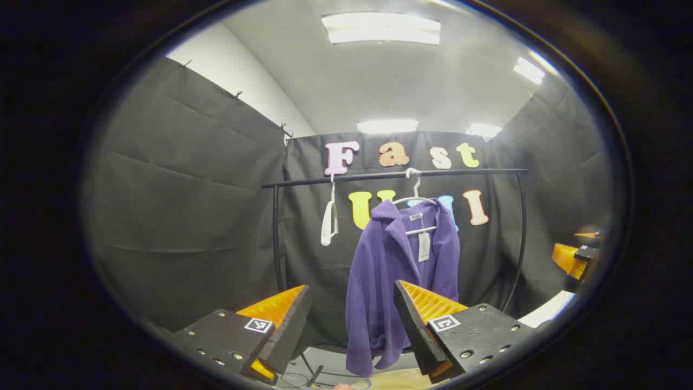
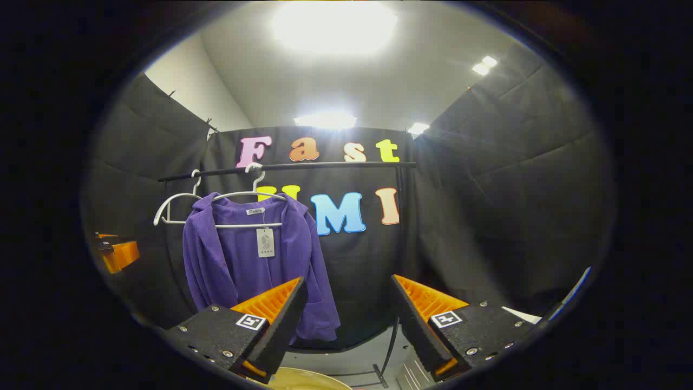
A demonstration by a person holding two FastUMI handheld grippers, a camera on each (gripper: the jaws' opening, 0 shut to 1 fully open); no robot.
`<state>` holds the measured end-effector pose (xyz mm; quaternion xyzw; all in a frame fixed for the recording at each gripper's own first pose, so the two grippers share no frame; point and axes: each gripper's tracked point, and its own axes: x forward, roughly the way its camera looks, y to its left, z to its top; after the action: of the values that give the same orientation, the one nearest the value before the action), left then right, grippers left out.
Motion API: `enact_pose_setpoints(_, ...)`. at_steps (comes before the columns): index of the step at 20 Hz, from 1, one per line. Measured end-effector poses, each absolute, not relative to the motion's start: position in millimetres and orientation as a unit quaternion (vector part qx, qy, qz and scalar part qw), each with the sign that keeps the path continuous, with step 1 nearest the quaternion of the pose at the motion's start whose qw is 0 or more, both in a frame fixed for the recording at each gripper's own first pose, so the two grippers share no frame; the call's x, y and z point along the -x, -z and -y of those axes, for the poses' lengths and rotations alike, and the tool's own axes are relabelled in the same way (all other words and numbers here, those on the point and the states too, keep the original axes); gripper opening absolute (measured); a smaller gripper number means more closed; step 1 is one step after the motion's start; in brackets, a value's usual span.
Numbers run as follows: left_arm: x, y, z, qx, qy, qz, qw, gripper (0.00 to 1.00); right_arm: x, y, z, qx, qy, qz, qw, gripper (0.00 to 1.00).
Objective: Grasp the clothes on the hanger with both hands and then place them into the laundry hamper below.
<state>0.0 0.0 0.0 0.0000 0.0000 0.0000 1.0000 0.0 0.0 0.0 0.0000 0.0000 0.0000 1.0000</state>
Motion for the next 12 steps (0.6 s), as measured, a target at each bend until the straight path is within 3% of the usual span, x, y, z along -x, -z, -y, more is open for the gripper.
enact_pose_setpoints(2, 0.3, 2.0, 2.2, -0.002, 0.003, -0.002, 1.000, 0.94, 0.3, 1.5, 1.9, 0.000, 0.002, -0.001, 1.000, 0.94)
enact_pose_setpoints(3, 0.3, 1.9, 3.3, -0.003, 0.005, -0.003, 1.000, 0.88, 0.7, 2.4, 2.4, 0.001, 0.003, -0.001, 1.000, 0.94)
enact_pose_setpoints(12, 0.7, 6.9, -3.9, -0.004, 0.015, -0.005, 1.000, 0.88, 4.0, 2.8, -1.1, 0.008, 0.010, -0.005, 1.000, 0.92)
